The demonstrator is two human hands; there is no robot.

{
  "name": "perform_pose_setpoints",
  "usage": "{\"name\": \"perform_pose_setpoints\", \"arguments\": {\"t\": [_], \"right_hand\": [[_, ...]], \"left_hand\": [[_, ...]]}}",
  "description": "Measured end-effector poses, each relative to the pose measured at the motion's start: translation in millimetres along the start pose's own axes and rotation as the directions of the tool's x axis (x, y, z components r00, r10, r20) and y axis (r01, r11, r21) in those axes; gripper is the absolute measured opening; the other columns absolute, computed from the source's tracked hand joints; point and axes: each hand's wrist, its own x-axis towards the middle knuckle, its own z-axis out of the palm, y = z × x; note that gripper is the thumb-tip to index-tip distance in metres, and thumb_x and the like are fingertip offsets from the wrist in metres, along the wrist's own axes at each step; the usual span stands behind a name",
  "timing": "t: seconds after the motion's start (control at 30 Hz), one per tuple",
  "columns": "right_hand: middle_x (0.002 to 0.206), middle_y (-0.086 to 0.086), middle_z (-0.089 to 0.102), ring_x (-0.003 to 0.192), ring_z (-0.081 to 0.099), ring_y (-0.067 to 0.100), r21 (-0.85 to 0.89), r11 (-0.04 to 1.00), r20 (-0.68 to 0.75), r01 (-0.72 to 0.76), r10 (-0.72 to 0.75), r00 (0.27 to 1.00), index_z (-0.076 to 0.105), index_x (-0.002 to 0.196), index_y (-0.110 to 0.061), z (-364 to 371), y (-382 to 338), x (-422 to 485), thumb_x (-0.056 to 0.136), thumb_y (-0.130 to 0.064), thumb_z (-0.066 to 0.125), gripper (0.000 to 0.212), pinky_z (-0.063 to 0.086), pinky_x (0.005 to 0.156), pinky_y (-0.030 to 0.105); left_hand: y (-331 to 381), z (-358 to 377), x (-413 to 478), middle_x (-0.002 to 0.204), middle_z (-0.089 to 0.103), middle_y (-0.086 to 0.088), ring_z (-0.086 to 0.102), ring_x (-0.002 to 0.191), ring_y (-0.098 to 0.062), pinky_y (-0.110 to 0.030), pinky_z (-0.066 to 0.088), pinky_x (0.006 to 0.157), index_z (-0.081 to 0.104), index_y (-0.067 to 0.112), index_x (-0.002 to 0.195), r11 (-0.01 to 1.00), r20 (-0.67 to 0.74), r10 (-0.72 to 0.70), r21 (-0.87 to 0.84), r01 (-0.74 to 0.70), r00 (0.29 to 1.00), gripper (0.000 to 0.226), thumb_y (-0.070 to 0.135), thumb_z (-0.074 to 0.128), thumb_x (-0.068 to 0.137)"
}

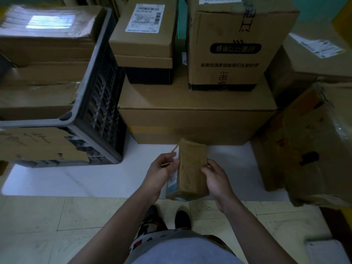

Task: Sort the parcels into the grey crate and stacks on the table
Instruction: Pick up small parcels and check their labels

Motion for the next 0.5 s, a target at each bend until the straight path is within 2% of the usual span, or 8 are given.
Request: {"name": "perform_pose_setpoints", "arguments": {"t": [0.1,0.2,0.27,0.37,0.5], "right_hand": [[0.107,-0.003,0.065,0.101,0.061,0.016,0.047,0.999,0.002,-0.012,0.012,1.0,0.061,0.107,-0.023,0.2,0.9,1.3,0.102,-0.014,0.047,0.017,0.048,0.095,0.04],[0.108,-0.001,0.066,0.099,0.062,0.014,0.086,0.996,0.009,-0.021,0.02,1.0,0.062,0.111,-0.02,0.7,1.6,2.3,0.102,-0.014,0.048,0.017,0.051,0.09,0.037],[0.109,-0.001,0.066,0.099,0.062,0.014,0.103,0.994,0.001,-0.021,0.021,1.0,0.061,0.113,-0.019,0.7,1.3,3.8,0.103,-0.016,0.048,0.018,0.051,0.087,0.034],[0.108,-0.002,0.066,0.1,0.062,0.015,0.105,0.994,-0.014,-0.017,0.018,1.0,0.061,0.115,-0.02,-0.3,0.9,7.1,0.104,-0.019,0.047,0.018,0.052,0.091,0.038],[0.104,-0.005,0.064,0.099,0.061,0.016,0.09,0.996,-0.03,-0.005,0.008,1.0,0.06,0.111,-0.023,-3.2,0.3,9.4,0.104,-0.022,0.046,0.015,0.052,0.091,0.039]], "left_hand": [[3.0,2.6,-1.1,0.128,0.06,-0.003,0.061,0.107,-0.01,-0.02,0.045,0.069,0.061,0.023,0.128,0.999,0.025,-0.021,-0.026,0.022,0.999,0.034,0.03,0.065,0.095],[4.5,5.0,-3.1,0.134,0.057,0.002,0.057,0.118,-0.013,-0.023,0.043,0.072,0.056,0.028,0.135,0.999,0.071,-0.029,-0.029,0.031,0.997,0.05,0.035,0.07,0.088],[5.1,6.5,-2.8,0.141,0.053,0.005,0.054,0.123,-0.016,-0.022,0.047,0.072,0.05,0.033,0.143,0.999,0.109,-0.041,-0.02,0.044,0.993,0.061,0.03,0.073,0.087],[5.3,5.8,-2.0,0.145,0.053,0.002,0.056,0.124,-0.017,-0.015,0.053,0.065,0.046,0.038,0.147,0.998,0.158,-0.052,-0.027,0.057,0.986,0.073,0.02,0.076,0.084],[4.7,5.2,-0.8,0.142,0.055,0.005,0.057,0.122,-0.015,-0.019,0.051,0.075,0.042,0.039,0.149,0.998,0.199,-0.057,0.021,0.054,0.978,0.091,0.028,0.082,0.068]]}}
